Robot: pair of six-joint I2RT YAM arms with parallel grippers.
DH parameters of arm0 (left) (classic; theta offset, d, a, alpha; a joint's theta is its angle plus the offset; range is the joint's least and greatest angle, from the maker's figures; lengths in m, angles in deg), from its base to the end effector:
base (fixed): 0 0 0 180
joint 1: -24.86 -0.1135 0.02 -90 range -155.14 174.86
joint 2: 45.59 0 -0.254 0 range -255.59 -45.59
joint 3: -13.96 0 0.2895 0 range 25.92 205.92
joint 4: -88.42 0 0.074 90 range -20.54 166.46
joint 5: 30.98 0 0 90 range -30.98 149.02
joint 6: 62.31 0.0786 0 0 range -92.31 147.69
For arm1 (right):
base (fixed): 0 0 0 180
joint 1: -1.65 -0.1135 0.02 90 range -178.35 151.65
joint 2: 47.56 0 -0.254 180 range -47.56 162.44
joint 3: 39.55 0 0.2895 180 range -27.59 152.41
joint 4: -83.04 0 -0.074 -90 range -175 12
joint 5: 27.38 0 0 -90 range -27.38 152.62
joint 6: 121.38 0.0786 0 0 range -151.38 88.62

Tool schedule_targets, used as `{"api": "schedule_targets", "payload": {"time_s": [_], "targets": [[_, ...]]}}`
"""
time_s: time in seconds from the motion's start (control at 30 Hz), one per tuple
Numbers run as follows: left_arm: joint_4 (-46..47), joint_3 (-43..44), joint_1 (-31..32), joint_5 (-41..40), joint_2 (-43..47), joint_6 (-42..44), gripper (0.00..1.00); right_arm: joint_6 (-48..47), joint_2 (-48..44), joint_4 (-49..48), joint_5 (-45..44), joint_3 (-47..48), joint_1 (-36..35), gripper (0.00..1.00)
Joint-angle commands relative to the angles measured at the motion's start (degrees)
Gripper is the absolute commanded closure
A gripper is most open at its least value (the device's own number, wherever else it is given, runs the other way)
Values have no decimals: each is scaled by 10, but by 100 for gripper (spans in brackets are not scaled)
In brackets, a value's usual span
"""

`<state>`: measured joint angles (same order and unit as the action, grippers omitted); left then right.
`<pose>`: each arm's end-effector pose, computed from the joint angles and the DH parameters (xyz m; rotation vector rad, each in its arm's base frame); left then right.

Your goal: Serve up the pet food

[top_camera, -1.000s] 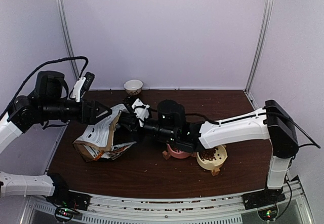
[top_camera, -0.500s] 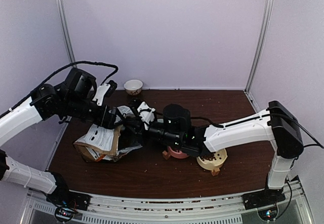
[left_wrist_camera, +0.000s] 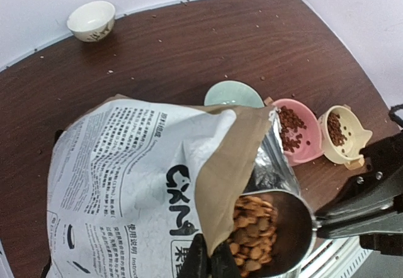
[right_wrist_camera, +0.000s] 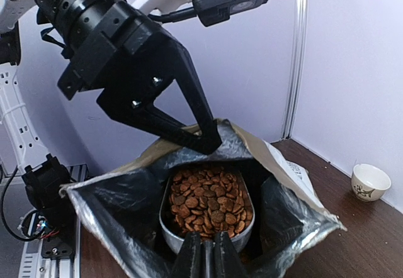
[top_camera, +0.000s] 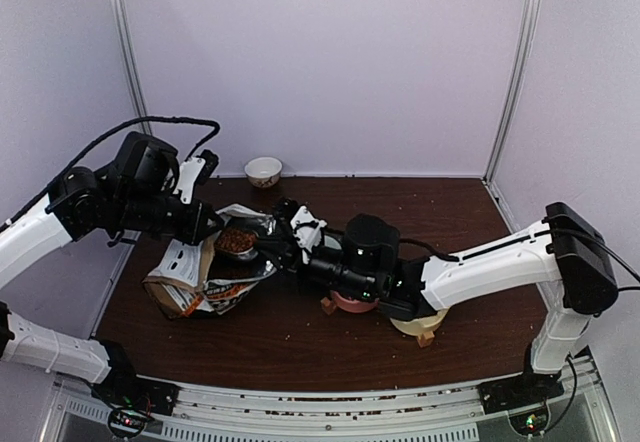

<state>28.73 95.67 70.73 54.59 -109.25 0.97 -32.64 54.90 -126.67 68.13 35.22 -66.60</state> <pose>0.2108 -0.2085 0.3296 0.3522 2.3343 -0.5538 0.1721 0.4517 0.2324 -0.9905 1.2857 0.9917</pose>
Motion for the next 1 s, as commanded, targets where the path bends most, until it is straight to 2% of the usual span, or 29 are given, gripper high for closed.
{"api": "schedule_targets", "payload": {"time_s": [0.0,0.13,0.33,0.6,0.97], "targets": [[-11,21,-3,-85,38,-24,100,-18,-55,-77,-20,-40,-12,100],[-32,42,-4,-118,37,-44,100,-19,-88,-87,-18,-76,-15,100],[-26,57,-5,-127,37,-66,100,-16,-132,-109,-14,-122,-22,100],[-17,50,-10,-124,54,-95,100,6,-94,-208,-55,-118,-30,100],[-8,49,-16,-103,42,-95,100,1,-185,-185,-84,-189,-27,100]]}}
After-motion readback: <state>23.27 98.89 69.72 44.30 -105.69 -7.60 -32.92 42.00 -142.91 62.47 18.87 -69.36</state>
